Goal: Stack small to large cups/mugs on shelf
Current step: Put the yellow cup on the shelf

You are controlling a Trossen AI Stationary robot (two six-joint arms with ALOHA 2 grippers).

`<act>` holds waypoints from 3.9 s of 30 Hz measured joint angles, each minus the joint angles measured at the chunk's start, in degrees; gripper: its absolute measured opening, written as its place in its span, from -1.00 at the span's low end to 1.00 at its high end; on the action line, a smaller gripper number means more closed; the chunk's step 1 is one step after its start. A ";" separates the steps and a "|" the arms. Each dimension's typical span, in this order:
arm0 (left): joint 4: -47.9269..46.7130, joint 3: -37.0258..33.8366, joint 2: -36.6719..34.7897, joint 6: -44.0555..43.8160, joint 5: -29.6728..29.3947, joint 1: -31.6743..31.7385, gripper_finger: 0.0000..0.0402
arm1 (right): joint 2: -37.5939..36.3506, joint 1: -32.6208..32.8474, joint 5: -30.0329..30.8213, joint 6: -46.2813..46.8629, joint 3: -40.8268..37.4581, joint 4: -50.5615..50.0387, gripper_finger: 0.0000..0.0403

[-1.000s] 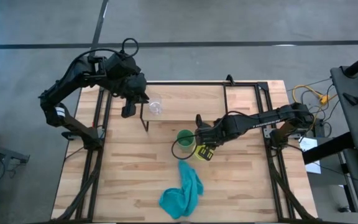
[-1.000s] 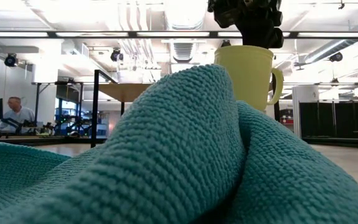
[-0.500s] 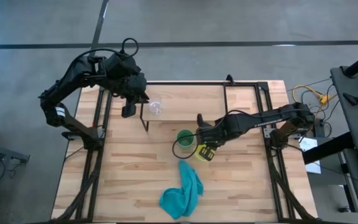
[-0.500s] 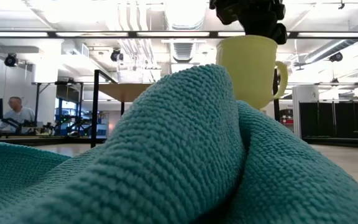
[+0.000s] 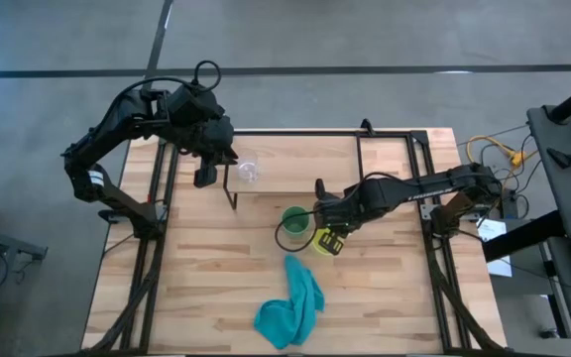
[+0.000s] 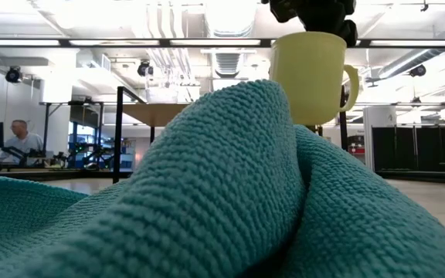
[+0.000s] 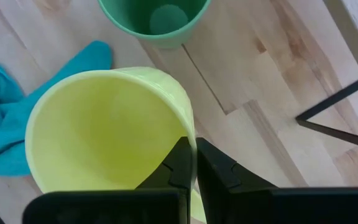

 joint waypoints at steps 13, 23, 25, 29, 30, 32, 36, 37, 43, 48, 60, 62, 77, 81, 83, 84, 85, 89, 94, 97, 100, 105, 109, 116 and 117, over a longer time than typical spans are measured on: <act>0.00 0.00 0.00 0.02 0.00 0.02 -0.77 | -0.04 0.02 0.15 -0.24 1.50 -1.35 -0.96; 0.02 0.00 -0.01 -1.58 0.00 -0.03 -0.77 | 0.07 1.17 0.13 -1.37 -0.14 -1.00 -0.96; 0.01 0.00 0.00 -2.76 0.00 -0.02 -0.77 | 0.07 1.51 0.13 -1.27 -0.55 -0.88 -0.96; 0.02 0.00 0.00 -2.82 0.00 -0.02 -0.77 | 0.07 2.35 0.13 -1.04 -1.48 0.28 -0.96; 0.02 0.00 0.00 -2.82 0.00 -0.02 -0.77 | 0.07 2.58 0.08 -0.71 -1.89 1.06 -0.96; 0.02 0.00 0.00 -2.82 0.00 -0.02 -0.77 | 0.08 2.89 -0.01 0.48 -3.10 3.50 -0.96; 0.08 0.00 0.00 -2.85 0.00 -0.02 -0.77 | 0.09 3.41 -1.62 1.12 -6.73 8.52 -0.96; 0.17 0.00 -0.01 -2.86 0.00 -0.02 -0.77 | 0.09 3.43 -1.83 1.58 -7.75 9.71 -0.96; 1.01 0.00 0.00 -2.87 0.00 -0.02 -0.77 | 0.17 3.65 -2.87 3.39 -12.35 11.19 -0.96; 1.01 0.00 0.00 -2.93 0.00 -0.02 -0.77 | 0.16 3.65 -2.87 3.60 -13.60 11.36 -0.96; 1.01 0.00 0.00 -3.02 0.00 -0.02 -0.77 | 0.15 3.63 -2.89 4.52 -15.75 11.66 -0.96; 1.01 0.00 0.00 -3.02 0.00 0.01 -0.77 | 0.15 3.63 -2.91 4.52 -15.86 11.70 -0.96; 1.16 0.00 0.00 -4.36 0.00 0.02 -0.77 | 0.15 3.61 -4.37 4.95 -17.99 13.54 -0.96; 1.11 0.00 0.00 -4.42 0.00 0.00 -0.77 | 0.15 3.61 -4.37 4.96 -17.99 13.72 -0.96; 1.11 0.00 0.00 -4.42 0.00 0.00 -0.77 | 0.15 3.61 -4.37 4.94 -18.05 13.93 -0.96; 1.11 0.00 0.00 -4.42 0.00 0.00 -0.77 | 0.15 3.61 -4.37 4.94 -18.18 14.09 -0.96; 1.11 0.00 0.00 -4.44 0.00 0.00 -0.77 | 0.15 3.61 -4.37 4.93 -18.38 14.12 -0.96; 1.08 0.00 0.00 -4.44 0.00 0.00 -0.77 | -0.02 3.61 -4.37 4.94 -19.53 14.49 -0.96; 1.02 0.00 0.00 -4.44 0.00 -0.04 -0.77 | -0.17 3.58 -5.33 5.14 -20.38 14.84 -0.96; 0.92 0.00 0.00 -4.44 0.00 -0.04 -0.77 | -0.15 3.61 -5.72 5.16 -20.46 15.71 -0.96; 0.92 0.00 -0.01 -4.39 0.00 -0.04 -0.77 | 0.01 3.61 -5.85 5.10 -20.05 16.21 -0.96; 0.94 0.00 0.00 -4.38 0.00 -0.03 -0.77 | 0.20 3.63 -5.41 4.92 -18.05 15.92 -0.96; 0.94 0.00 0.00 -4.37 0.00 -0.02 -0.77 | 0.20 3.61 -5.40 4.69 -15.43 14.22 -0.96; 0.96 0.00 0.00 -4.35 0.00 -0.02 -0.77 | 0.20 3.58 -4.77 1.60 -6.59 7.68 -0.96; 0.96 0.00 0.00 -4.35 0.00 -0.02 -0.77 | 0.20 3.61 -3.81 1.36 -4.78 6.57 -0.96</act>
